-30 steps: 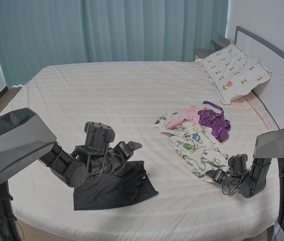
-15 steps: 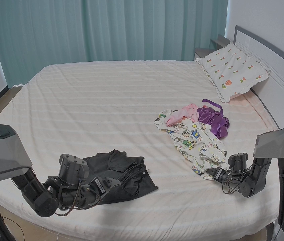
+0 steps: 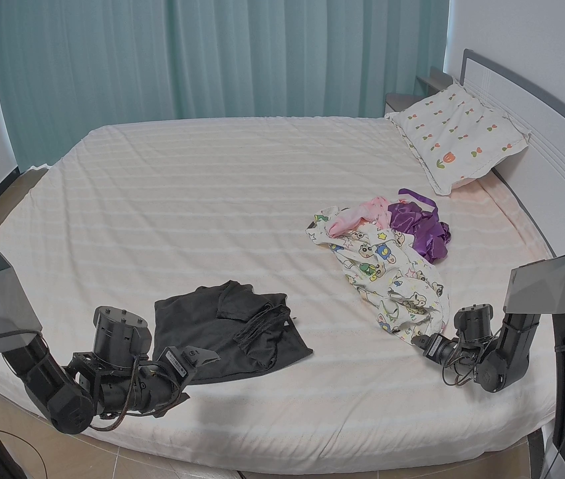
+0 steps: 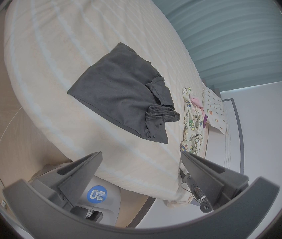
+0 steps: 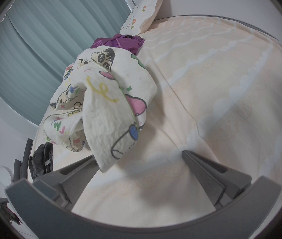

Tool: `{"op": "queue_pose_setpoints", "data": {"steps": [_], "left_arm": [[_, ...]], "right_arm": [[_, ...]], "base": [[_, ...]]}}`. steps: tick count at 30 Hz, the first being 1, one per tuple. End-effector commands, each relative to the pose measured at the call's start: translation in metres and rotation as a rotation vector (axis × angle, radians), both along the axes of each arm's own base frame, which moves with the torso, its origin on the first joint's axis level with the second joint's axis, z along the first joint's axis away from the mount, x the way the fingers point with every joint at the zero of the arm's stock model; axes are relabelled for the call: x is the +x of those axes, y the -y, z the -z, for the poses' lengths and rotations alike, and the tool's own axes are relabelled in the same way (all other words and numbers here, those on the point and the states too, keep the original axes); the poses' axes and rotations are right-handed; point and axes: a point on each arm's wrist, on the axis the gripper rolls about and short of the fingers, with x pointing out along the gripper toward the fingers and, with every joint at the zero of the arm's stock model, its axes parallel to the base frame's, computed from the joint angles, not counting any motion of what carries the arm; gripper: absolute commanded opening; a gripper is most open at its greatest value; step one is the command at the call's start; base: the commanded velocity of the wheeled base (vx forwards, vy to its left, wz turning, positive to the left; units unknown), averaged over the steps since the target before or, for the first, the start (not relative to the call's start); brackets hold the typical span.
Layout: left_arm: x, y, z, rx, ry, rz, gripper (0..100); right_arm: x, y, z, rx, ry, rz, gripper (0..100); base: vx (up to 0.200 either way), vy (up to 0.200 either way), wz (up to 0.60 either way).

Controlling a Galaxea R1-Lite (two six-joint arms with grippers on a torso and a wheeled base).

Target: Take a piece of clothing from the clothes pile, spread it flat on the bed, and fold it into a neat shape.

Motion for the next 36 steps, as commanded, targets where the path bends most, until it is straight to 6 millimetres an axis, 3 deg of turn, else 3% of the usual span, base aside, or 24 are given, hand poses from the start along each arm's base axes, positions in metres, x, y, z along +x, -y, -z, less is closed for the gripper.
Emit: {"op": "queue_pose_setpoints", "data": {"steps": [1,6,12,17,28,31,32,36], "left_arm": [[0.001,-0.008,-0.003,-0.006,0.009,-0.026,100],[0.003,-0.014,-0.003,-0.021,0.003,-0.037,100],[0.013,-0.043,-0.004,-0.072,-0.009,-0.094,100],[0.018,-0.054,-0.003,-0.085,-0.010,-0.122,100],[0.020,-0.061,-0.004,-0.093,-0.008,-0.144,100],[0.020,-0.062,-0.004,-0.097,-0.009,-0.141,100],[0.021,-0.064,-0.004,-0.102,-0.008,-0.148,100],[0.022,-0.066,-0.004,-0.099,-0.004,-0.146,100]], "right_arm": [[0.000,0.000,0.000,0.001,-0.002,-0.002,100],[-0.001,-0.001,0.000,-0.003,0.011,-0.004,100],[-0.005,-0.019,-0.013,-0.050,0.141,0.003,100],[-0.004,-0.023,-0.042,-0.081,0.256,0.014,100],[-0.031,-0.086,-0.063,-0.037,0.297,-0.208,100],[-0.027,-0.097,-0.065,-0.038,0.323,-0.239,100],[-0.024,-0.111,-0.063,-0.071,0.321,-0.278,100],[-0.020,-0.124,-0.052,-0.095,0.298,-0.318,100]], "base": [[0.000,0.000,0.00],[0.000,0.200,0.00],[0.000,0.200,0.00],[0.000,0.200,0.00],[0.000,0.200,0.00],[0.000,0.200,0.00],[0.000,0.200,0.00],[0.000,0.200,0.00]]}}
